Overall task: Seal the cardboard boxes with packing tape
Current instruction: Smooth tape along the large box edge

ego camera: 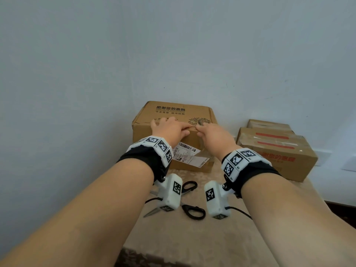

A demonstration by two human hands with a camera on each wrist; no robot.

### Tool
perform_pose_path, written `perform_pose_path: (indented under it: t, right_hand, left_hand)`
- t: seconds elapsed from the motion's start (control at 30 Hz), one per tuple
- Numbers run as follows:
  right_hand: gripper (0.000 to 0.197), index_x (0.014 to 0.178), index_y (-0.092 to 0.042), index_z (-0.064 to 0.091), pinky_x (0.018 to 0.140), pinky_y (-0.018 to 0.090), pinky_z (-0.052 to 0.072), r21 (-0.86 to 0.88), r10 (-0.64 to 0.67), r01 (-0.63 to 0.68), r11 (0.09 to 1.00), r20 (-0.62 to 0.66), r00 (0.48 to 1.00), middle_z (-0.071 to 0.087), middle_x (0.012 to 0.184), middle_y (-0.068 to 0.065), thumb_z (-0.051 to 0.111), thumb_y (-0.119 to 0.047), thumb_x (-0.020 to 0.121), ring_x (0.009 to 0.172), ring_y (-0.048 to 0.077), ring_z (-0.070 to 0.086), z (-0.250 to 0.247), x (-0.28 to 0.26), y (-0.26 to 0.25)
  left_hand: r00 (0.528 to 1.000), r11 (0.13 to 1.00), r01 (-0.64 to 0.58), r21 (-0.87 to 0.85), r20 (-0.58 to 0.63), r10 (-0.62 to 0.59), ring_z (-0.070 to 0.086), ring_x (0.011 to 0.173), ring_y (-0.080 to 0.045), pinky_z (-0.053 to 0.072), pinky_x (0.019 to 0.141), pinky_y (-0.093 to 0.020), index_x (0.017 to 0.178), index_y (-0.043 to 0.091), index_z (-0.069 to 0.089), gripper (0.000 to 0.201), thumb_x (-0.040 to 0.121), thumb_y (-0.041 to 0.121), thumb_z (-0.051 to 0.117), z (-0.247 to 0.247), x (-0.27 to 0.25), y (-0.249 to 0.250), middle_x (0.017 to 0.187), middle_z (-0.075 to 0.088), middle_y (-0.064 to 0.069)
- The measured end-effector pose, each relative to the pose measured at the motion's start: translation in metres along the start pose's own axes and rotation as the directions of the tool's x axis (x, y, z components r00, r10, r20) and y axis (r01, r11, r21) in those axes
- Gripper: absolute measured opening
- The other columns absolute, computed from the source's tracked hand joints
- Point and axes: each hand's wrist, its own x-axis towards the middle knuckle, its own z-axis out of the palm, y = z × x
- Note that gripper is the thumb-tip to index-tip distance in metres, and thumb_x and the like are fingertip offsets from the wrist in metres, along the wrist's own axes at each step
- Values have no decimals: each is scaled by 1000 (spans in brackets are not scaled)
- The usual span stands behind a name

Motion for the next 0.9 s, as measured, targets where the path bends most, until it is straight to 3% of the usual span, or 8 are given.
perform_pose_path:
  t: [0.07, 0.17, 0.3, 0.4, 0.6, 0.67, 0.73, 0.9]
  right_hand:
    - [36, 136, -14, 46, 106, 40, 36, 12, 7, -7, 1000, 13, 1000, 49, 135, 9, 40, -20, 101, 128, 29, 43, 3, -1, -1]
    - [57, 151, -20, 23, 118, 49, 17, 58, 45, -44, 997, -32, 998, 28, 155, 6, 46, -20, 98, 144, 27, 22, 4, -17, -4]
    - [48, 142, -13, 40, 112, 39, 26, 154, -2, 52, 987, -306, 952, 45, 142, 9, 47, -10, 95, 132, 26, 36, -3, -41, -11]
    - [38, 132, -11, 51, 104, 36, 34, 174, -32, 103, 979, -369, 929, 54, 129, 8, 46, -10, 95, 120, 24, 45, -1, -56, -25]
    - [31, 123, -15, 58, 100, 37, 41, 227, -54, 80, 971, -118, 992, 57, 125, 8, 46, -13, 95, 117, 25, 48, 15, -81, -58]
    - [31, 124, -12, 59, 99, 32, 41, 310, -51, 56, 949, -22, 998, 57, 129, 9, 47, -11, 95, 119, 24, 52, 21, -88, -68]
    - [35, 130, -9, 55, 98, 27, 40, 406, -43, 15, 914, 60, 997, 56, 133, 9, 51, -13, 96, 121, 22, 53, 26, -94, -76]
    - [80, 149, -9, 28, 108, 31, 32, 614, -53, -47, 788, 144, 988, 37, 151, 7, 71, -33, 86, 137, 21, 36, 25, -98, -82]
  left_hand:
    - [998, 1000, 7, 20, 64, -8, 35, 131, -30, 17, 111, -57, 138, 50, 36, 39, 99, 48, 35, -5, -2, 2, 139, 44, -2]
    - [987, 991, -130, -34, 87, 133, 27, 139, -25, 17, 115, -52, 147, 39, 25, 53, 97, 47, 41, -12, -20, -12, 150, 33, 0]
    - [992, 969, -120, -217, -65, 108, 28, 137, -24, 26, 114, -45, 142, 23, 40, 48, 96, 37, 49, -23, -55, -52, 145, 37, -4]
    - [999, 985, -38, -171, 3, 39, 39, 127, -24, 33, 108, -40, 134, 19, 50, 42, 95, 35, 52, -14, -84, -79, 134, 46, -7]
    - [963, 986, 157, -57, 231, -140, 53, 116, -27, 42, 95, -34, 129, 9, 51, 50, 92, 41, 58, 26, -132, -96, 125, 57, -10]
    - [955, 988, 152, -35, 263, -138, 57, 107, -29, 42, 86, -33, 96, 10, 60, 22, 93, 31, 55, 42, -141, -97, 102, 57, -11]
    - [964, 987, 157, -39, 224, -144, 59, 95, -30, 39, 75, -31, 68, 15, 48, 27, 94, 19, 48, 46, -145, -96, 86, 54, -11]
    - [996, 944, 83, -319, 56, -69, 55, 79, -26, 36, 59, -28, 83, 6, 58, 16, 93, 16, 51, 18, -141, -75, 83, 58, -8]
